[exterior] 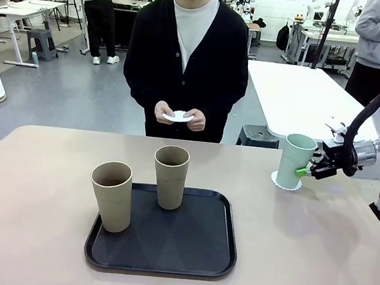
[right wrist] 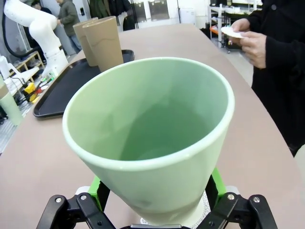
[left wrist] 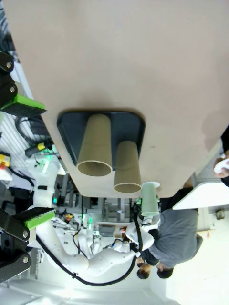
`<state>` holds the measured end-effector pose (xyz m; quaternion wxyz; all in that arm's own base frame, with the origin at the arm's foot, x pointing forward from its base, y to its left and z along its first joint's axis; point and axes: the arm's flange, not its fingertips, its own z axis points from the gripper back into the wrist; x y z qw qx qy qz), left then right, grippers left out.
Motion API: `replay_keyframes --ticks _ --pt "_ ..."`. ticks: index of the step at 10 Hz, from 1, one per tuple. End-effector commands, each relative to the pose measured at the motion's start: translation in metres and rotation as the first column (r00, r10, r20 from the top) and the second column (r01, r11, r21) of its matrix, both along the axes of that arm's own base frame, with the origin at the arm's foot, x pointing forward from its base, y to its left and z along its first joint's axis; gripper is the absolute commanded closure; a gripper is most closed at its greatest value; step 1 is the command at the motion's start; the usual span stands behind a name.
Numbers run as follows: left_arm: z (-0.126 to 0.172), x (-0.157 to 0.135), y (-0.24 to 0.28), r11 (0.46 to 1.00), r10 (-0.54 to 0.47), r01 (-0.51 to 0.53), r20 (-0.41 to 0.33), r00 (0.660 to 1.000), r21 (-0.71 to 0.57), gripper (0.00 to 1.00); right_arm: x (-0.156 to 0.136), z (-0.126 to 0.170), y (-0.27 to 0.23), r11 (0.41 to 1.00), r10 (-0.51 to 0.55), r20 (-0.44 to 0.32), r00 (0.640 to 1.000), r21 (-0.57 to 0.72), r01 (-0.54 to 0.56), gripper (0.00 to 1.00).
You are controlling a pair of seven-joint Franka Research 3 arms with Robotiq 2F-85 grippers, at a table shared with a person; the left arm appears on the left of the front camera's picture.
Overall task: Place coasters on the table and set cups on them.
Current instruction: Pick up one Reusable plastic cup and place it on a coaster set by the human.
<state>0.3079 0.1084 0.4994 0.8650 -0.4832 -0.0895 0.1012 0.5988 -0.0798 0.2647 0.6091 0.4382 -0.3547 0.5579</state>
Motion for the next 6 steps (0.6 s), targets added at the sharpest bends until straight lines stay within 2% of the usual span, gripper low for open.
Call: replay_keyframes --ticks 1,6 --pt "0.0 0.0 0.001 1.0 -0.001 0.001 0.01 1.0 -0.011 0.0 -0.002 0.003 0.002 0.998 0.0 -0.001 1.0 -0.064 0.0 0.0" --pt "0.0 0.0 0.001 1.0 -0.001 0.001 0.01 1.0 -0.011 0.0 0.006 -0.001 -0.009 0.995 -0.043 -0.026 0.999 -0.091 0.04 0.0"
